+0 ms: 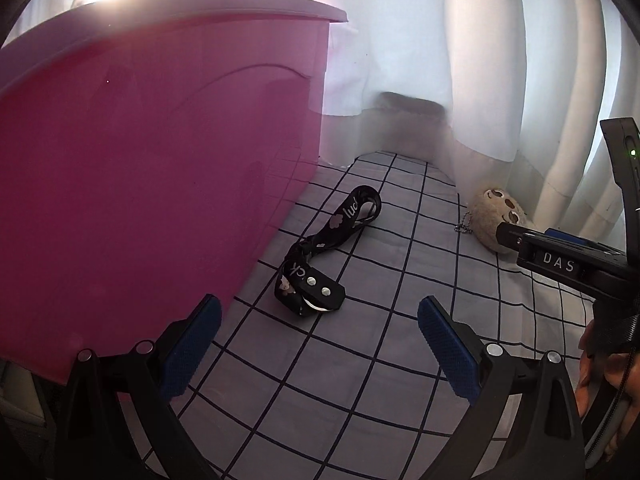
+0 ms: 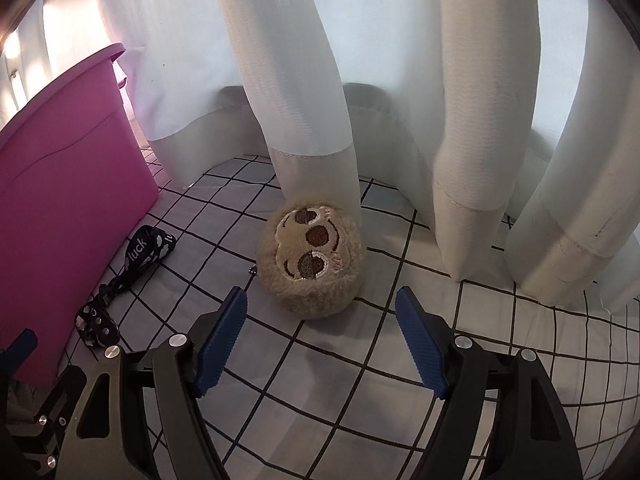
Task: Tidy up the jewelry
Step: 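Close left gripper on the black lanyard strap while right gripper grasps the plush sloth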
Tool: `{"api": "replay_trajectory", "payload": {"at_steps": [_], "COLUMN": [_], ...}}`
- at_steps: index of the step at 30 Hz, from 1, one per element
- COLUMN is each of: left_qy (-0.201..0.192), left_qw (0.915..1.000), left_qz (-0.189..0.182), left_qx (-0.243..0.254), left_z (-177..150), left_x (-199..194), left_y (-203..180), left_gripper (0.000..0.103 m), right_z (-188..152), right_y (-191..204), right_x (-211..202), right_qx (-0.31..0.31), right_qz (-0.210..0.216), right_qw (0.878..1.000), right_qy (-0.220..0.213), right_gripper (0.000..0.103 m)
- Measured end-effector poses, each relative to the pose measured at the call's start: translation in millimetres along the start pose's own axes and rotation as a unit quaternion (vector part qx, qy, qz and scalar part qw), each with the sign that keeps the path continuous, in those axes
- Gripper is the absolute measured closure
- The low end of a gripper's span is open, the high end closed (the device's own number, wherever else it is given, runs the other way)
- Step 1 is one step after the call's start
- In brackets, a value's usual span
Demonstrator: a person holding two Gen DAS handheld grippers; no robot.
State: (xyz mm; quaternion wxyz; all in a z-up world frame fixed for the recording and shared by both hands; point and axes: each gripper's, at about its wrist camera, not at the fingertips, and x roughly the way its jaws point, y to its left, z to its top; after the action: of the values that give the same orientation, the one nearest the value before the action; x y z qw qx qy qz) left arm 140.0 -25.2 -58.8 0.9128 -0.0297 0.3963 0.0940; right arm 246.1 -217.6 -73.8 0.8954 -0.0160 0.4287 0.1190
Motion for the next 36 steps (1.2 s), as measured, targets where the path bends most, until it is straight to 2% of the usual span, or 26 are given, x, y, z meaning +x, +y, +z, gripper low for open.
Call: {"api": "replay_trajectory", "payload": {"at_steps": [14, 20, 23, 32, 35, 36], "left_qy": [0.029, 0.063, 0.067, 0.081, 0.077, 0.074], "left_qw": [0.9975, 0.9949, 0.9944, 0.9940, 0.9946, 0.9950], "left_qz": [0.061, 0.077, 0.079, 0.041, 0.039, 0.037], "left_qx": [-0.022, -0.014, -0.023, -0.060, -0.058, -0.055], "left_z": [14.8, 22.3, 25.4, 40.2, 40.7, 40.6], "left_x": [50.9, 77.3, 82.6, 105.7, 106.3, 105.3], "left_y": [-17.2, -26.3, -27.7, -28.0, -30.5, -30.9], "left_gripper": [0.006, 0.006, 0.006, 0.005, 0.007, 0.012], "right_z": [15.4, 18.6, 20.3, 22.1, 21.7, 21.5], "right_y": [1.1, 3.1, 5.6, 8.6, 8.3, 9.4], "right_x": [40.6, 46.4, 48.7, 52.6, 51.6, 51.6], "right_qx": [-0.010, -0.012, -0.017, -0.011, -0.012, -0.015], "right_qz": [0.005, 0.003, -0.002, -0.006, -0.007, -0.009], "right_qw": [1.000, 0.999, 0.999, 1.000, 1.000, 1.000], "right_qy": [0.028, 0.031, 0.030, 0.017, 0.014, 0.013], "right_gripper": [0.030, 0.030, 0.030, 0.030, 0.031, 0.034]}}
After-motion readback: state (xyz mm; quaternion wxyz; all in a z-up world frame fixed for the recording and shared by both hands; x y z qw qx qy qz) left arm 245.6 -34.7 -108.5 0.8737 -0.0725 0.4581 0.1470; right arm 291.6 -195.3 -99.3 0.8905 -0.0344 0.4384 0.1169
